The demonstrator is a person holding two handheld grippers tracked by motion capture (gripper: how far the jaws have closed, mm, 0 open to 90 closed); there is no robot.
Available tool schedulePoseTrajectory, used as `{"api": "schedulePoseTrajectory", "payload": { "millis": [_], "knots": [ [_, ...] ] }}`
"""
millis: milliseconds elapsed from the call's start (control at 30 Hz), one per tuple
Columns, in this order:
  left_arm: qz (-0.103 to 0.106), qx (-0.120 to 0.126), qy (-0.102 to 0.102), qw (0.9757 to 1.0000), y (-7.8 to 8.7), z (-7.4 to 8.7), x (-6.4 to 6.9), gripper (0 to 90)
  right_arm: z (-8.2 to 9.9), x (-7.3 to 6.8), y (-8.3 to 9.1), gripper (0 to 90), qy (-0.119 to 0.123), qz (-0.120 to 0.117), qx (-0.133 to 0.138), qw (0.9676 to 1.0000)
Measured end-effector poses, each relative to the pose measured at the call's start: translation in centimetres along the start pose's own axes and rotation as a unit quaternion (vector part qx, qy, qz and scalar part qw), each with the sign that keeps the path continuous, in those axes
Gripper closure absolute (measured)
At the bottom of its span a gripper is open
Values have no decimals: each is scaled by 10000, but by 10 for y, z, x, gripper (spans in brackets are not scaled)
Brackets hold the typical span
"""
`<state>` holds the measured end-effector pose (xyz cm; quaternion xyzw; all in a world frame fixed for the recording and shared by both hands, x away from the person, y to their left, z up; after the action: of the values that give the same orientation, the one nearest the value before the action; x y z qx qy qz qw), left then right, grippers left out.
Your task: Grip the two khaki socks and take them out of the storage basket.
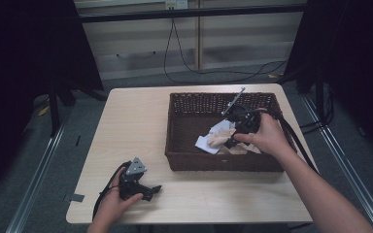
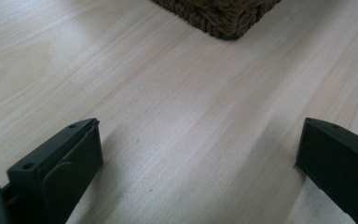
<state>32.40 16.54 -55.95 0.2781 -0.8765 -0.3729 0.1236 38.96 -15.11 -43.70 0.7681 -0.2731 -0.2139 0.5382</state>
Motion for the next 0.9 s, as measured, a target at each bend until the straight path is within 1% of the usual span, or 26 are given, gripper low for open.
{"api": "schedulePoseTrajectory", "payload": {
  "millis": [33,67,200,233,267,367,400,433,467,533,600,633,667,700,733,767,800,833,867,900],
  "knots": [
    [-4,2,0,10000,0,0,0,0,-1,2,-4,232,25,17,-19,10000],
    [-2,-1,0,10000,0,0,0,0,-2,3,-9,257,27,-13,-21,10000],
    [13,-1,3,10000,0,0,0,0,-3,9,-20,318,-62,23,-92,9999],
    [25,3,31,10000,0,0,1,0,-4,10,-23,330,-74,-2,-104,9999],
    [15,-1,6,10000,0,0,0,0,-5,10,-26,352,-102,-12,-114,9999],
    [12,-1,3,10000,0,0,0,0,-6,14,-31,402,-131,17,-102,9999],
    [16,-1,8,10000,0,0,0,0,-7,16,-32,430,-146,48,-60,9999],
    [9,1,1,10000,0,0,0,0,-7,16,-33,443,-177,23,-58,9998],
    [10,-1,-2,10000,0,0,0,0,-8,17,-34,443,-176,17,-86,9998],
    [2,0,2,10000,0,0,0,0,-7,19,-38,483,-193,55,-146,9997],
    [12,3,21,10000,0,0,0,0,-7,20,-41,496,-172,51,-209,9996],
    [2,1,4,10000,0,0,0,0,-7,20,-42,524,-186,63,-247,9995],
    [8,1,16,10000,0,0,0,0,-7,21,-44,570,-159,74,-249,9995],
    [0,1,1,10000,0,0,0,0,-7,21,-45,619,-183,91,-313,9993],
    [8,2,17,10000,0,0,0,0,-7,20,-46,660,-190,74,-311,9993],
    [1,0,1,10000,0,0,0,0,-7,22,-47,707,-191,111,-312,9993],
    [1,1,5,10000,0,0,0,0,-7,23,-48,748,-157,118,-340,9992],
    [3,0,5,10000,0,0,0,0,-7,23,-49,760,-189,132,-356,9991],
    [0,0,2,10000,0,0,0,0,-7,24,-49,771,-160,169,-356,9991],
    [3,0,5,10000,0,0,0,0,-6,24,-49,777,-168,152,-378,9990]
  ]
}}
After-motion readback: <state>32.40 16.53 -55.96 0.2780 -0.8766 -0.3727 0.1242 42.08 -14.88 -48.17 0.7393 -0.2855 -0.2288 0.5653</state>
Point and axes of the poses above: each handheld gripper's, and its own axes: y roughly backward along the jaws, z roughly out of its underside, x roughly to its right, the point moved 7 cm from there along -y, roughly forward along the jaws
